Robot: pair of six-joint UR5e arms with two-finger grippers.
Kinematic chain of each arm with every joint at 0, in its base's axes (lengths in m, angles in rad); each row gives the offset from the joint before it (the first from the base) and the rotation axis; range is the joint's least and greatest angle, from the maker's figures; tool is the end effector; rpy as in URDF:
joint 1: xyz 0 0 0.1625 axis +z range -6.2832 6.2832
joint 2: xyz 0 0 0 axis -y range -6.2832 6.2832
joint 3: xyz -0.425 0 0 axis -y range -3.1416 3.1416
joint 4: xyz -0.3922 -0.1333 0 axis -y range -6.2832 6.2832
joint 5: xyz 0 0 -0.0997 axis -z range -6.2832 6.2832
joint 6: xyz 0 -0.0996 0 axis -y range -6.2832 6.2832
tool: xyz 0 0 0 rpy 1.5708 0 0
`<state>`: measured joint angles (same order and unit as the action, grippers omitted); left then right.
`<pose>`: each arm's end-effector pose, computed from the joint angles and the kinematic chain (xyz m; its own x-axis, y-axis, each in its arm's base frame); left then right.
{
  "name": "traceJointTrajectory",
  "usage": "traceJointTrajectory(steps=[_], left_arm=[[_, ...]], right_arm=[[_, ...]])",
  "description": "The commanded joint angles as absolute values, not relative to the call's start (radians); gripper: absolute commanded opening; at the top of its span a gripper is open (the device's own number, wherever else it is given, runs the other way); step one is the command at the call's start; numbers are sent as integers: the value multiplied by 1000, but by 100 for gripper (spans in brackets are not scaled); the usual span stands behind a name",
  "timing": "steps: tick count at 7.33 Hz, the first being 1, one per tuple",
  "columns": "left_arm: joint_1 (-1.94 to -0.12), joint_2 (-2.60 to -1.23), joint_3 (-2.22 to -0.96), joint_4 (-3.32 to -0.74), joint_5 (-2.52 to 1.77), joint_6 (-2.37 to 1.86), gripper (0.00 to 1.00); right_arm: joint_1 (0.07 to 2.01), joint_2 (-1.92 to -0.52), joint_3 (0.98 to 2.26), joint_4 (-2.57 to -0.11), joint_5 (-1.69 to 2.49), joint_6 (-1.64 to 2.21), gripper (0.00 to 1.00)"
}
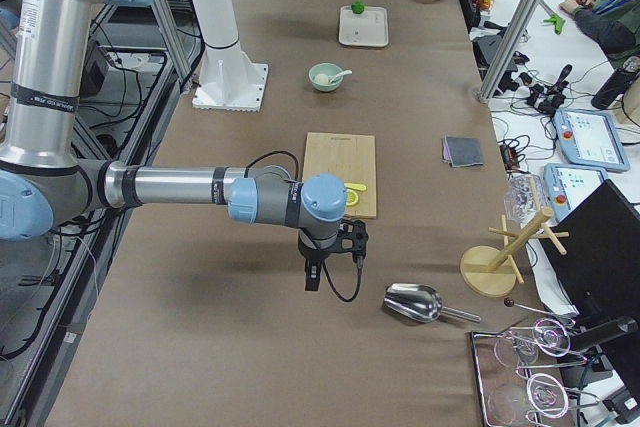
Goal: Put spoon and bun in bowl
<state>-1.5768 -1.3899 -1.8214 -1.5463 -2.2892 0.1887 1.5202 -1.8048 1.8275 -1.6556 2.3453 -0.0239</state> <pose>-0.0703 -0.4174 0.6237 0.7408 0.2122 -0.6374 -0.1354 0.9765 0.1677 0.0439 -0.3914 0.6443 0.7146 -0.0166 0.6993 0.0676 0.9967 -0.0454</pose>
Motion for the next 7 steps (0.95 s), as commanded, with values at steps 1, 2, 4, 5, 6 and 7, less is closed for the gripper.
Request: traceJointTrajectory(steps=[1,2,4,5,6,7], left_arm=[[-1577,-1384,-1821,-1546,-2289,189,99],[-1577,-1381,-1824,-1546,-2289,189,99],[-1577,-1379,-1825,-1546,-2289,189,99],[-1575,-1381,-1824,-1546,-2289,189,99],[-1575,-1379,-1824,-1546,-2289,189,99],[-1575,-1379,-1824,-1546,-2289,189,99]], right_arm=[[1520,-1804,1815,-1657,2345,-25,100],[1520,-1804,1812,-1655,2347,-26,100],[1519,-1801,1790,-1657,2347,-23,100],[1517,-1801,1790,-1657,2347,-23,100],[1519,-1801,1790,-1655,2345,-25,100],[1519,-1802,1789,-1655,2344,-25,100]])
